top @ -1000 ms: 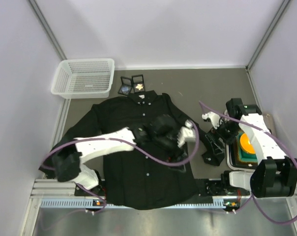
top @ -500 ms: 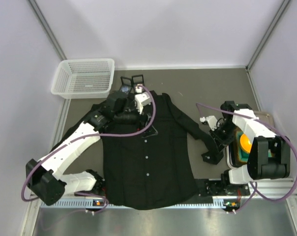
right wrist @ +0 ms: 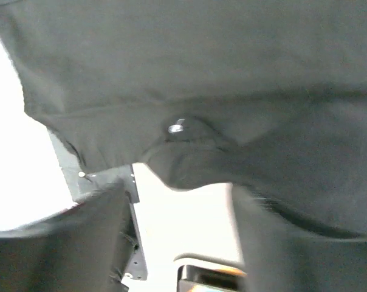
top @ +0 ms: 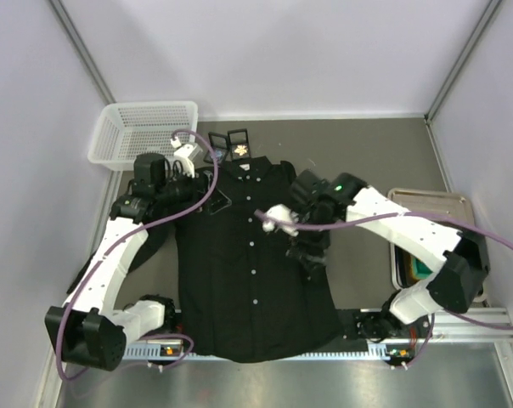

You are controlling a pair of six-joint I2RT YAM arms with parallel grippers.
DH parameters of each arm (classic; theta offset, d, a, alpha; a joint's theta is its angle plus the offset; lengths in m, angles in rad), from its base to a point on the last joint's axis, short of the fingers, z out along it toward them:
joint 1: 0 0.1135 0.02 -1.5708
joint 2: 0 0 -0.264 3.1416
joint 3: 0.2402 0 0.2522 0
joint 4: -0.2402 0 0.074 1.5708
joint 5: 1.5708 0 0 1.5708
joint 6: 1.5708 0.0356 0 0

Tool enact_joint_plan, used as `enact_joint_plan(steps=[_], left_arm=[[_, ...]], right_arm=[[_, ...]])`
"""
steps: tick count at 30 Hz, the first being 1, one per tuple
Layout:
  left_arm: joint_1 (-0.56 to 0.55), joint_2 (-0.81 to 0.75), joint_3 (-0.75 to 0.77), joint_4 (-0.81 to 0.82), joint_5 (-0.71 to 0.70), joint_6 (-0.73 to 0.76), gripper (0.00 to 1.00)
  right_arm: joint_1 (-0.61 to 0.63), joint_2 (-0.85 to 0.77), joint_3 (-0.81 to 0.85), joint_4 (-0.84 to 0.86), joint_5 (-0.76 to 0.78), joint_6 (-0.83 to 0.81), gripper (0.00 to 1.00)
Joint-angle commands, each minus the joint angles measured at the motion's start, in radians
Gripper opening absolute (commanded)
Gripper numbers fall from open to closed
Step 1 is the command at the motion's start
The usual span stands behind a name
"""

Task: Pin the brooch onto the clothing
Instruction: Flatten out the clothes at the center of the board.

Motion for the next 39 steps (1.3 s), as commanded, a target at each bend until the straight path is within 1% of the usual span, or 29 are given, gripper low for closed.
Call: enact_joint_plan(steps=[1,2,5,6,8,9,11,12,13,16,19,25,32,34,35,36,37,38,39], left_arm=[[0.064,-0.037,-0.007,-0.035,0.037,0.014,0.89],[0.070,-0.037,-0.007,-0.044,0.037,0.025,0.89],[0.093,-0.049,-0.011,-0.040,0.037,0.030,0.89],[0.100,-0.047,-0.016,-0.037,0.040,0.028,0.89],[0.108,-0.043,-0.021,-0.028,0.051,0.015,0.90],[0.114,-0.043,-0.028,-0.012,0.056,0.010,0.89],[0.120,-0.041,-0.047,0.006,0.074,-0.010,0.90],[0.120,-0.040,-0.054,0.027,0.083,-0.016,0.90],[0.120,-0.041,-0.062,0.040,0.100,-0.022,0.91],[0.123,-0.041,-0.091,0.084,0.114,-0.051,0.91],[0.127,-0.040,-0.103,0.116,0.137,-0.076,0.92],[0.130,-0.035,-0.108,0.136,0.151,-0.081,0.92],[0.130,-0.030,-0.107,0.141,0.154,-0.079,0.92],[0.130,-0.030,-0.105,0.138,0.152,-0.073,0.92],[0.130,-0.030,-0.103,0.136,0.149,-0.070,0.91],[0.130,-0.029,-0.100,0.130,0.148,-0.067,0.91],[0.130,-0.027,-0.099,0.124,0.139,-0.058,0.91],[0.131,-0.027,-0.096,0.123,0.136,-0.055,0.91],[0.131,-0.029,-0.094,0.121,0.132,-0.051,0.91]], right_arm=[[0.185,0.057,0.108,-0.040,-0.090,0.037,0.99],[0.179,0.053,0.114,-0.043,-0.092,0.039,0.99],[0.081,0.044,0.093,-0.037,-0.092,0.039,0.99],[-0.013,0.052,0.068,-0.029,-0.131,0.045,0.99],[-0.103,0.063,0.036,-0.025,-0.176,0.060,0.99],[-0.182,0.064,-0.010,-0.012,-0.205,0.063,0.98],[-0.229,0.054,-0.064,0.006,-0.219,0.036,0.97],[-0.237,0.044,-0.117,0.018,-0.202,0.025,0.96],[-0.238,0.020,-0.143,0.055,-0.190,0.010,0.96],[-0.235,-0.005,-0.196,0.104,-0.221,0.011,0.95],[-0.218,-0.014,-0.220,0.118,-0.262,-0.009,0.91],[-0.126,-0.020,-0.331,0.170,-0.241,-0.078,0.89],[-0.010,0.029,-0.342,0.271,-0.210,-0.039,0.87],[0.012,0.043,-0.329,0.273,-0.211,-0.021,0.71],[0.013,0.043,-0.311,0.270,-0.211,-0.015,0.60],[0.012,0.035,-0.300,0.241,-0.208,-0.012,0.41],[0.012,0.020,-0.289,0.221,-0.205,-0.016,0.32],[0.012,0.005,-0.270,0.194,-0.195,-0.018,0.03],[0.012,-0.011,-0.262,0.170,-0.181,-0.016,0.00]])
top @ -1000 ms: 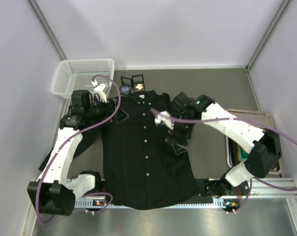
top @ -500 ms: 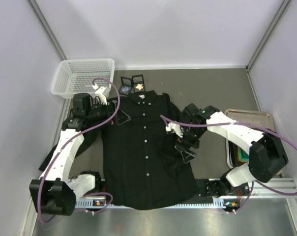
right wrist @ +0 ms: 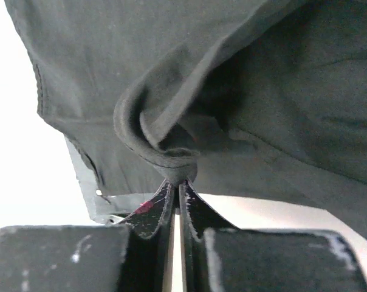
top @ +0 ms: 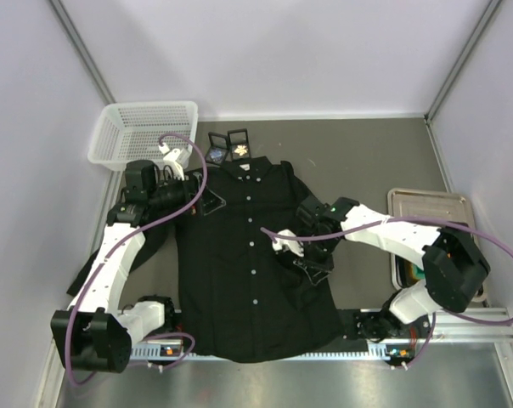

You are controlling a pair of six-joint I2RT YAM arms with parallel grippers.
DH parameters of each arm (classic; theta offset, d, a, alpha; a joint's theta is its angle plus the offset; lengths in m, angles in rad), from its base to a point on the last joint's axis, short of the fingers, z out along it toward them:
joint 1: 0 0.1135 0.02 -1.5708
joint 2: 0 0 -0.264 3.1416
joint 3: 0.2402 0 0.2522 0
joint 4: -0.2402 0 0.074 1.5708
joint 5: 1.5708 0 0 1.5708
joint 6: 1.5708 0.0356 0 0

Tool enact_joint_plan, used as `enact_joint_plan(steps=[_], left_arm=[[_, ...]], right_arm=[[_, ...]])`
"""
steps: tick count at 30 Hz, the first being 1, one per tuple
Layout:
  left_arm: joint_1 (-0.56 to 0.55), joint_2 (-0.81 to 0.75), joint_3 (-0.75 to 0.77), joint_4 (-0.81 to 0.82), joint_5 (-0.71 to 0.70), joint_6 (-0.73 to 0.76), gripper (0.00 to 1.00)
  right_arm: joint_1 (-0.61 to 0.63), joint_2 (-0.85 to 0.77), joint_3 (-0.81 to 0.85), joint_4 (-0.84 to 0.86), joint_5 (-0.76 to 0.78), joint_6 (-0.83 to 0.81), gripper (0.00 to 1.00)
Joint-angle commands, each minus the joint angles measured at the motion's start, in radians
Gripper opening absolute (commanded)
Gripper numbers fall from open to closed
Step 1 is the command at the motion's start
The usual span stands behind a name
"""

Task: Pin the brooch onto the clothing
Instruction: Flatten out the clothes at the center of the board.

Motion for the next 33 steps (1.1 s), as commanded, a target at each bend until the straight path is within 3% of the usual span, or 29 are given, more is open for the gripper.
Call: enact_joint_plan(steps=[1,10,14,17,18,21,23,24,28,33], left_arm=[[0.008,-0.002,0.009,0.031,0.008,0.024,0.91],[0.008,0.002,0.018,0.023,0.002,0.091,0.91],[0.008,0.022,0.045,-0.030,-0.006,0.156,0.91],[0.008,0.042,0.069,-0.070,-0.028,0.204,0.90],[0.008,0.047,0.073,-0.093,-0.028,0.214,0.91],[0.008,0.067,0.084,-0.128,-0.023,0.252,0.91],[0.008,0.082,0.089,-0.148,-0.021,0.281,0.93],[0.008,0.085,0.089,-0.162,-0.024,0.298,0.98],[0.008,0.127,0.090,-0.200,-0.029,0.327,0.98],[0.008,0.137,0.087,-0.213,-0.037,0.344,0.98]], right_arm=[[-0.004,-0.095,0.086,-0.083,0.019,0.006,0.00],[-0.255,-0.336,0.227,-0.324,0.165,-0.055,0.00],[-0.511,-0.353,0.410,-0.453,0.225,-0.146,0.00],[-0.762,-0.315,0.533,-0.531,0.274,-0.265,0.00],[-0.904,-0.298,0.561,-0.550,0.280,-0.331,0.00],[-1.125,-0.200,0.676,-0.559,0.322,-0.441,0.00],[-1.207,-0.099,0.788,-0.559,0.337,-0.471,0.00],[-1.232,-0.065,0.822,-0.559,0.345,-0.485,0.00],[-1.281,0.073,0.943,-0.550,0.409,-0.506,0.00],[-1.281,0.161,0.919,-0.518,0.458,-0.519,0.00]])
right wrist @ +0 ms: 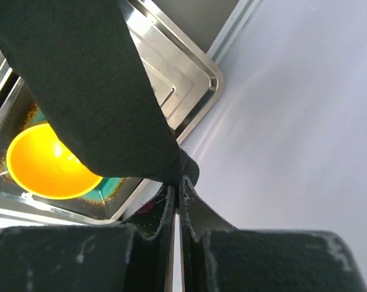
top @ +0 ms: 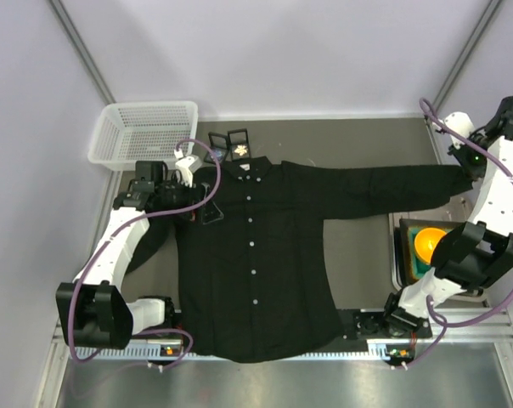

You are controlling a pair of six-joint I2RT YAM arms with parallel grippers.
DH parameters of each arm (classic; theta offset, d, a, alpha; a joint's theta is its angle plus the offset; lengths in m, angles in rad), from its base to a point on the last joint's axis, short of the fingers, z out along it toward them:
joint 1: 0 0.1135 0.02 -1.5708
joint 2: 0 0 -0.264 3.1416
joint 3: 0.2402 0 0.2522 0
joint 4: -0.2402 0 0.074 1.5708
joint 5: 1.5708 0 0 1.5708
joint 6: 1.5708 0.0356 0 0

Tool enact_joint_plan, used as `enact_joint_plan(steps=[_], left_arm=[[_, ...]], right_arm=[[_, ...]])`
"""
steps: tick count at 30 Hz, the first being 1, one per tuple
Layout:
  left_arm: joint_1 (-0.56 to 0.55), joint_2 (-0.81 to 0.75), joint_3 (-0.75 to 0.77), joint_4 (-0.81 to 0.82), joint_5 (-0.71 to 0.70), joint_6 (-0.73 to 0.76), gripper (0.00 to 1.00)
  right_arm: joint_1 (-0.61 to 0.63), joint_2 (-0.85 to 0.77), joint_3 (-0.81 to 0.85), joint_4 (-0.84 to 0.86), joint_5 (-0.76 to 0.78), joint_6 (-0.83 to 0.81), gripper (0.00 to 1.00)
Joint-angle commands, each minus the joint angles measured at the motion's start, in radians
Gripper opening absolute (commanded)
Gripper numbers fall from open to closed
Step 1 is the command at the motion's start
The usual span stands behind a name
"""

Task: Pin the brooch onto the clothing
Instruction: Flatten out the clothes at the center of the board.

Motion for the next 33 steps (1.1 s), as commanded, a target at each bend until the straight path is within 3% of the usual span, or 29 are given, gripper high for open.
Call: enact_joint_plan(steps=[1,11,17,24,33], left_arm=[[0.007,0.000,0.029,-0.015,-0.002,0.048,0.98],[0.007,-0.011,0.027,-0.024,-0.031,0.062,0.98],[0.007,-0.016,0.018,-0.009,-0.033,0.047,0.99],[0.008,0.012,0.023,0.011,-0.031,0.033,0.98],[0.007,-0.029,0.011,0.030,-0.098,0.012,0.98]], right_arm=[[-0.002,0.040,0.000,-0.164,0.067,-0.044,0.00],[-0.030,0.082,-0.186,0.013,0.236,-0.042,0.00],[-0.107,0.161,-0.119,0.039,0.271,-0.045,0.00],[-0.104,0.258,-0.041,0.051,0.275,0.019,0.00],[-0.110,0.279,-0.085,0.131,0.367,0.016,0.00]])
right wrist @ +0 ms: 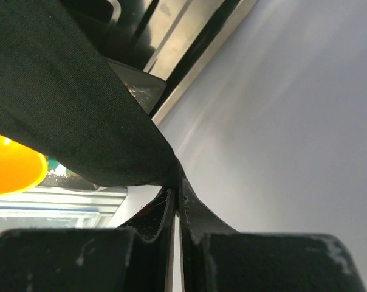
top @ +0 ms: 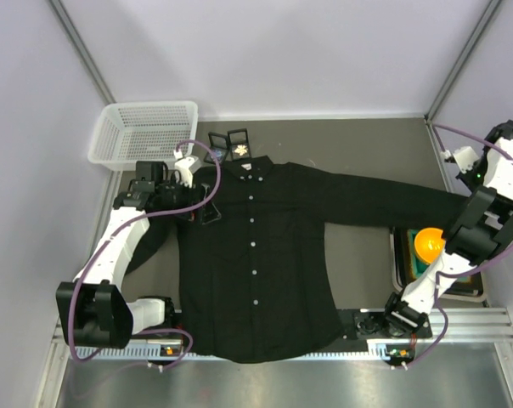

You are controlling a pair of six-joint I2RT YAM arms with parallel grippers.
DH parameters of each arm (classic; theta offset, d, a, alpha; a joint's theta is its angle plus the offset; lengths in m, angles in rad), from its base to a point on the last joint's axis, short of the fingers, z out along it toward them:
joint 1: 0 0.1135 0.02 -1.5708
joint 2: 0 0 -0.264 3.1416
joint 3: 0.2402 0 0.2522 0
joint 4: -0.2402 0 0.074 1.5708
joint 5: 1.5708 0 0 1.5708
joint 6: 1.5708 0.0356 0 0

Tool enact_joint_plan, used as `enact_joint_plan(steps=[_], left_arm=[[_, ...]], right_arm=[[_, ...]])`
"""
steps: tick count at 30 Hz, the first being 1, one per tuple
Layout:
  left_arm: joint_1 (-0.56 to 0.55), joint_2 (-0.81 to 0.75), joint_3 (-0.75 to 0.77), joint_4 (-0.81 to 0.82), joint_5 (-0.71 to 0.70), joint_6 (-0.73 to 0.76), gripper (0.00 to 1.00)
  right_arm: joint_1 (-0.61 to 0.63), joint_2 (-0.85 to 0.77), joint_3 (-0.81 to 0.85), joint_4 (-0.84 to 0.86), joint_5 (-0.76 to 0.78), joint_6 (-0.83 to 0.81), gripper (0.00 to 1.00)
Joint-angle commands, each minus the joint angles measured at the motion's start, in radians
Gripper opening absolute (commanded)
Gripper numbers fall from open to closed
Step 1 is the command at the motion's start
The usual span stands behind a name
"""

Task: Pin the brooch onto the clothing
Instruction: Flatten out the clothes at the center of the board.

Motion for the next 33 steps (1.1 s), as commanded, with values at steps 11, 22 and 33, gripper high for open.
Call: enact_joint_plan(steps=[11,22,33], left_arm=[[0.008,-0.055,0.018,0.041,-0.249,-0.021,0.99],[0.080,-0.031,0.029,-0.082,-0.342,0.103,0.99],[0.084,0.006,0.047,-0.079,-0.322,0.100,0.99]], right_arm=[[-0.024,0.029,-0.014,0.173,0.116,0.040,0.00],[-0.027,0.054,-0.044,0.280,0.182,0.021,0.00],[-0.041,0.032,-0.141,0.321,0.241,-0.045,0.05]])
